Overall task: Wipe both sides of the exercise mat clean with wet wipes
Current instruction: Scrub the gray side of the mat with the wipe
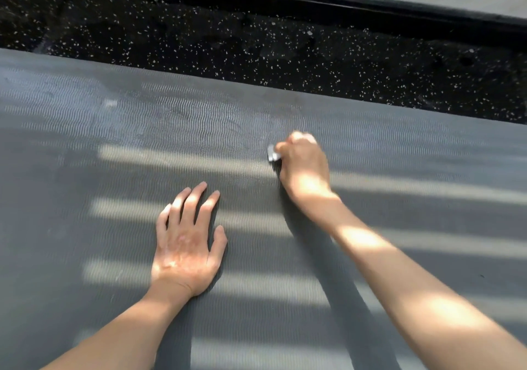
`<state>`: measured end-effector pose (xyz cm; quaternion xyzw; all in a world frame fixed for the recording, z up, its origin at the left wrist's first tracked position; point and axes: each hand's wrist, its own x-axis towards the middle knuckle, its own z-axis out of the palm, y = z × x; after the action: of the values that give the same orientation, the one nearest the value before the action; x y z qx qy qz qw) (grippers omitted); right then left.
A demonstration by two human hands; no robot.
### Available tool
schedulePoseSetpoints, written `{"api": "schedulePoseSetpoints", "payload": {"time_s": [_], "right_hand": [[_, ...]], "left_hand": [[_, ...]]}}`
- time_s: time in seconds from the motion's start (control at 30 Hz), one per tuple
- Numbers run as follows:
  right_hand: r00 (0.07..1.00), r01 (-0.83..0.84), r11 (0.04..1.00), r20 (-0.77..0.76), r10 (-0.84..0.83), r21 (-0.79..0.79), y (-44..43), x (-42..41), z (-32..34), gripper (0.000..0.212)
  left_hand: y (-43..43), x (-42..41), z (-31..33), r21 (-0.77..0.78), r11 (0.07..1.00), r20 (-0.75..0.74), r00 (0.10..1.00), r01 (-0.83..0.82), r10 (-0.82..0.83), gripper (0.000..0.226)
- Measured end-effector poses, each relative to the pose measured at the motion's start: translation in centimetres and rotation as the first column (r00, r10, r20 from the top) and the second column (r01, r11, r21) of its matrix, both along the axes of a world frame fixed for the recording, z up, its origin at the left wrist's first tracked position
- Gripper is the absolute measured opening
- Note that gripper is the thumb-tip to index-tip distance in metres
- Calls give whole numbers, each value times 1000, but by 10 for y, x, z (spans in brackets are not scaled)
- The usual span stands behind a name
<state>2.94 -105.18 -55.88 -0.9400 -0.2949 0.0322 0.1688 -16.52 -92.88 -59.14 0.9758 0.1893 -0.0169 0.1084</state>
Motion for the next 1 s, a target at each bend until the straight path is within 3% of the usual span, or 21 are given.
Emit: {"api": "schedulePoseSetpoints", "payload": {"time_s": [0.1, 0.2, 0.33, 0.47, 0.57, 0.7, 0.87, 1.0], "right_hand": [[995, -89, 992, -33, 93, 89, -38, -63, -7, 15], [992, -118, 987, -37, 123, 112, -36, -54, -12, 12], [994, 100, 992, -54, -96, 79, 8, 16, -7, 19], [992, 127, 987, -37, -124, 98, 19, 33, 11, 22], [998, 44, 999, -45, -43, 6, -4, -6, 4, 23], [993, -104, 992, -53, 108, 67, -48, -77, -2, 13], [996, -76, 986, 49, 70, 149, -19, -21, 0, 12], [1000, 26, 999, -4, -26, -45, -1, 6, -6, 22]], "left_hand": [[-1, 1, 0, 0, 1000, 12, 1000, -3, 3, 57], [-1, 1, 0, 3, 1000, 21, 1000, -3, 3, 58], [-1, 0, 0, 13, 1000, 23, 1000, -2, 1, 58], [-1, 0, -2, 13, 1000, 26, 1000, 1, -1, 58], [-1, 0, -1, 12, 1000, 20, 1000, -6, 6, 58], [-2, 1, -1, 9, 1000, 19, 1000, -10, 10, 57], [-1, 0, -1, 12, 1000, 22, 1000, -12, 12, 57], [-2, 1, -2, 15, 1000, 29, 999, -17, 16, 56]]}}
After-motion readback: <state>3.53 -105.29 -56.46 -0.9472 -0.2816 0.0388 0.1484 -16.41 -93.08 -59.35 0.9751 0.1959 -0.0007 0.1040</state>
